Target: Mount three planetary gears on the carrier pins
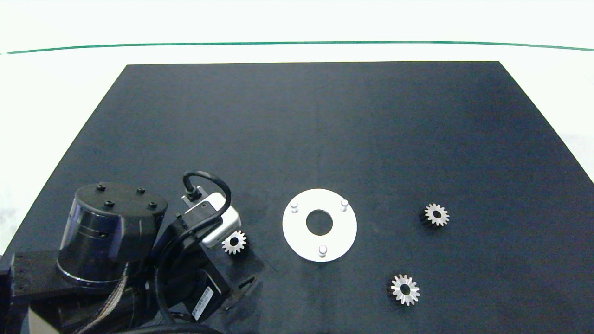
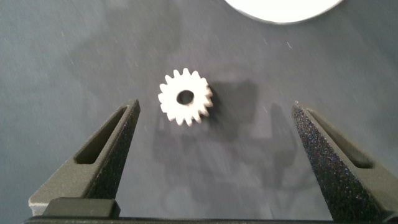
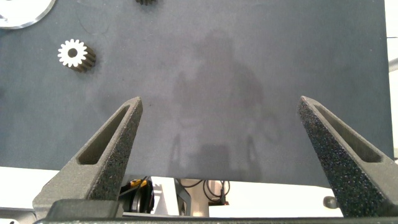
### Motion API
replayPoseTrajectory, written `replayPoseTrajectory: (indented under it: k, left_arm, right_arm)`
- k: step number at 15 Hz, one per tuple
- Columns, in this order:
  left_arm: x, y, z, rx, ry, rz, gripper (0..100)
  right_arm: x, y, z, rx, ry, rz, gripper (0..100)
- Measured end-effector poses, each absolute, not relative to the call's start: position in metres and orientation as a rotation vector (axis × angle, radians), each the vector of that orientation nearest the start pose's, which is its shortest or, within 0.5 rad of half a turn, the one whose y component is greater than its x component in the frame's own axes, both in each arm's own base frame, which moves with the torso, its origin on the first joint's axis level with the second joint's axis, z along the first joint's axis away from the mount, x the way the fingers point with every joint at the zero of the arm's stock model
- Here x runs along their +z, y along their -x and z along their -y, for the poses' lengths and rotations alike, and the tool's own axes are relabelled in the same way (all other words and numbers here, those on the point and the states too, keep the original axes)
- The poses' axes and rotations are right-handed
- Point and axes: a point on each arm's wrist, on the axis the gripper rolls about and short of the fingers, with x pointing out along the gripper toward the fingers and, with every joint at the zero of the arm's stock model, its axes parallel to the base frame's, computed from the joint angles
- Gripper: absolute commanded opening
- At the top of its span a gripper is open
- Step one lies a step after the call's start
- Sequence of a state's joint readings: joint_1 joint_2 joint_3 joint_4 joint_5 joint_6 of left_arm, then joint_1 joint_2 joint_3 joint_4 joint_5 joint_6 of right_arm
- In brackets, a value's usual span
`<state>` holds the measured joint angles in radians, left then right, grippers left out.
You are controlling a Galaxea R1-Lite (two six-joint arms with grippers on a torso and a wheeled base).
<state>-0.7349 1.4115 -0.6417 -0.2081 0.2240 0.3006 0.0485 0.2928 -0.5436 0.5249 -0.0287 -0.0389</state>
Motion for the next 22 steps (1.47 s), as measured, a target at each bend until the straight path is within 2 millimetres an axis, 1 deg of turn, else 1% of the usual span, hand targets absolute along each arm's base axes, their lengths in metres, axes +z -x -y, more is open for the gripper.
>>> replayPoseTrajectory:
  k: [4, 12, 16, 18, 22]
  left_arm:
    - [0.169, -0.178, 0.142, -0.542, -0.558, -0.441, 100]
    - [0.160, -0.192, 0.152, -0.536, -0.564, -0.460, 100]
    - [0.156, -0.196, 0.151, -0.526, -0.572, -0.477, 91]
    - [0.155, -0.200, 0.148, -0.511, -0.579, -0.483, 88]
    - [0.153, -0.205, 0.143, -0.488, -0.587, -0.496, 79]
  right_arm:
    - [0.175, 0.039, 0.003, 0.025, 0.049, -0.270, 100]
    - [0.176, 0.039, 0.003, 0.023, 0.049, -0.269, 100]
    - [0.178, 0.039, 0.003, 0.022, 0.054, -0.260, 100]
    - [0.179, 0.039, 0.003, 0.021, 0.054, -0.258, 100]
    - [0.179, 0.040, 0.003, 0.020, 0.054, -0.258, 100]
